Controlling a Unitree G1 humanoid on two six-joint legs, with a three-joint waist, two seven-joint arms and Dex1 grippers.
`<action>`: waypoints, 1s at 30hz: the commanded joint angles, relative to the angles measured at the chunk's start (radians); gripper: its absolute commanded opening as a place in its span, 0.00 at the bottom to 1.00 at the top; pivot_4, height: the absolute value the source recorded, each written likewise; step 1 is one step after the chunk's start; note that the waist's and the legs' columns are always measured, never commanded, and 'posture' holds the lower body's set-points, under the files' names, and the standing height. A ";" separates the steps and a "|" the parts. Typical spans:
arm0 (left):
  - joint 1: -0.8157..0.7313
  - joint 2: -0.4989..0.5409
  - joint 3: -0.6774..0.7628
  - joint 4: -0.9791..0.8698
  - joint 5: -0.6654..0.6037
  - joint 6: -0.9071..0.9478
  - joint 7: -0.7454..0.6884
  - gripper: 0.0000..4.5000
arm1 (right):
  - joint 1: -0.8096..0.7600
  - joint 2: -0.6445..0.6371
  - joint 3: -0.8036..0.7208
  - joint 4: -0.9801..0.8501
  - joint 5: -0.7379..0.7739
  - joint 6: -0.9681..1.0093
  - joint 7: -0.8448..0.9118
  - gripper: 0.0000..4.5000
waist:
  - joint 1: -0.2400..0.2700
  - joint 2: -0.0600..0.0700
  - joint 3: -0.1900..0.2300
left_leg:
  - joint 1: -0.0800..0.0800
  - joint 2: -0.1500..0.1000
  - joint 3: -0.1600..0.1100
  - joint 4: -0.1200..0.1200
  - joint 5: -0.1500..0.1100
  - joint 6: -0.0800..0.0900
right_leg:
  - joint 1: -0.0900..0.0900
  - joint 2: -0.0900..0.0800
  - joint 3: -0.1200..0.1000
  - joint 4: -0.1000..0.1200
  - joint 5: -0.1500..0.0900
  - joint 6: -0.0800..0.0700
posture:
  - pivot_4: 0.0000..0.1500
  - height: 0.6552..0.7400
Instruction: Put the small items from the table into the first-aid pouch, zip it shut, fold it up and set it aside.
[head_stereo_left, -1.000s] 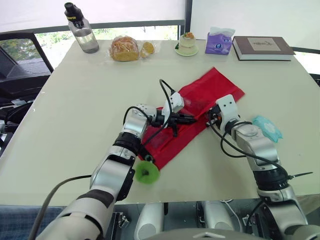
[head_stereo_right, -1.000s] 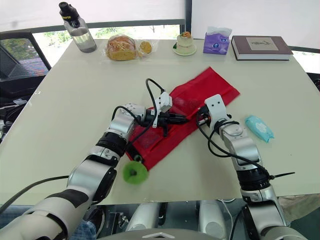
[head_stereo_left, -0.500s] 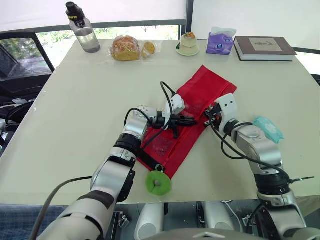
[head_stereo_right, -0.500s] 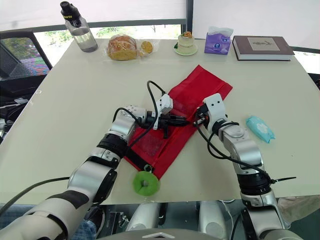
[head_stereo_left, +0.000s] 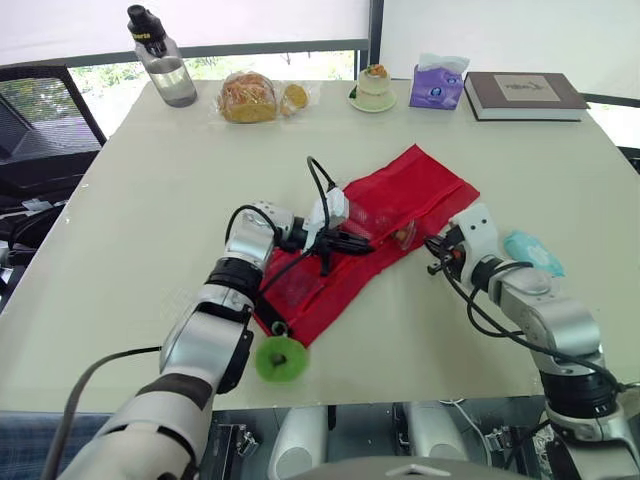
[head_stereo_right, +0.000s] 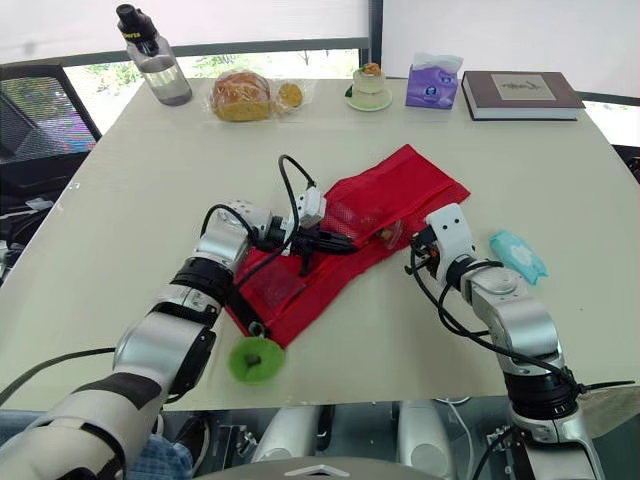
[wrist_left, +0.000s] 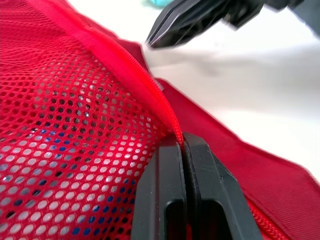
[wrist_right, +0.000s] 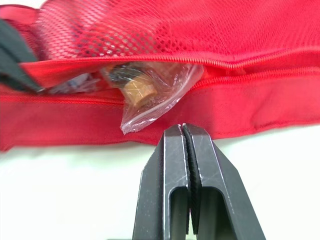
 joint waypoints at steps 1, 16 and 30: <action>-0.060 0.031 0.009 0.083 0.039 -0.102 0.023 0.00 | -0.005 -0.007 0.010 -0.056 0.012 -0.001 0.004 0.01 | 0.000 0.000 0.000 | 0.000 0.000 0.000 0.000 0.000 0.000 | 0.000 0.000 0.000 0.000 0.000 0.000 | 1.00 0.92; 0.082 0.061 -0.035 -0.166 0.254 -0.401 0.425 0.00 | -0.003 0.004 0.039 -0.065 0.009 -0.020 -0.021 0.01 | 0.004 0.000 0.000 | -0.001 0.000 0.000 0.000 0.000 0.000 | 0.000 -0.001 0.000 0.000 0.000 0.000 | 1.00 0.92; 0.265 0.116 -0.104 -0.467 0.636 -0.481 1.040 0.00 | -0.017 -0.001 0.060 -0.050 0.007 -0.042 -0.004 0.01 | 0.008 0.000 0.000 | 0.001 0.000 0.000 0.001 0.000 0.000 | 0.000 -0.001 0.000 0.001 0.000 0.000 | 1.00 0.92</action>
